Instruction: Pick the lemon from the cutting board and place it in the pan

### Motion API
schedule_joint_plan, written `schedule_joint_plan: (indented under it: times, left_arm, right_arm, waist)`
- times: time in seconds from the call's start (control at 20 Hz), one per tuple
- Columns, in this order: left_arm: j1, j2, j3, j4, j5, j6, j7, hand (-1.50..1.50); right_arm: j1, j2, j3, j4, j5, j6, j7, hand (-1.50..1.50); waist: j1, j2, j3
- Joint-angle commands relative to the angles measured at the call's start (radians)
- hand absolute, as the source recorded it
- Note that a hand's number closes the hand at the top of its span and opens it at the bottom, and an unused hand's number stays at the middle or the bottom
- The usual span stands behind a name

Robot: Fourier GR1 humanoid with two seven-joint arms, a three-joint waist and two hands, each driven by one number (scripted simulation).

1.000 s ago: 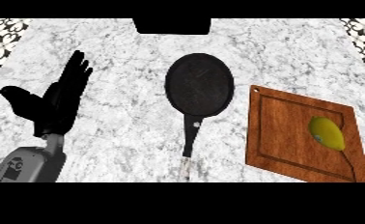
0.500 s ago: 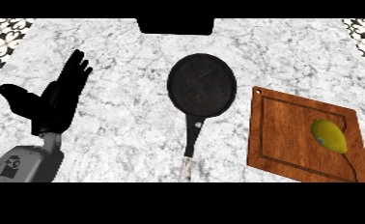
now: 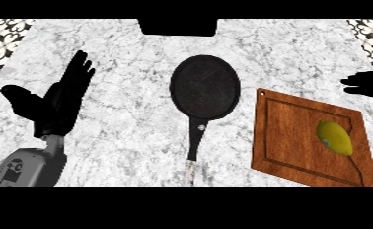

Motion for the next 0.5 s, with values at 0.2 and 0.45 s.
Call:
schedule_joint_plan:
  times: [0.2, 0.45]
  left_arm:
    - [-0.023, -0.043, 0.027, 0.088, -0.034, -0.012, -0.046, 0.00]
    - [0.002, -0.024, 0.066, 0.035, -0.040, -0.021, -0.002, 0.00]
  right_arm:
    - [0.017, 0.021, 0.090, 0.020, 0.180, -0.063, -0.124, -1.50]
    - [0.043, -0.020, 0.021, -0.095, 0.246, -0.103, -0.028, -1.50]
  waist:
    - [-0.035, -0.005, 0.000]
    - [-0.040, -0.009, -0.001]
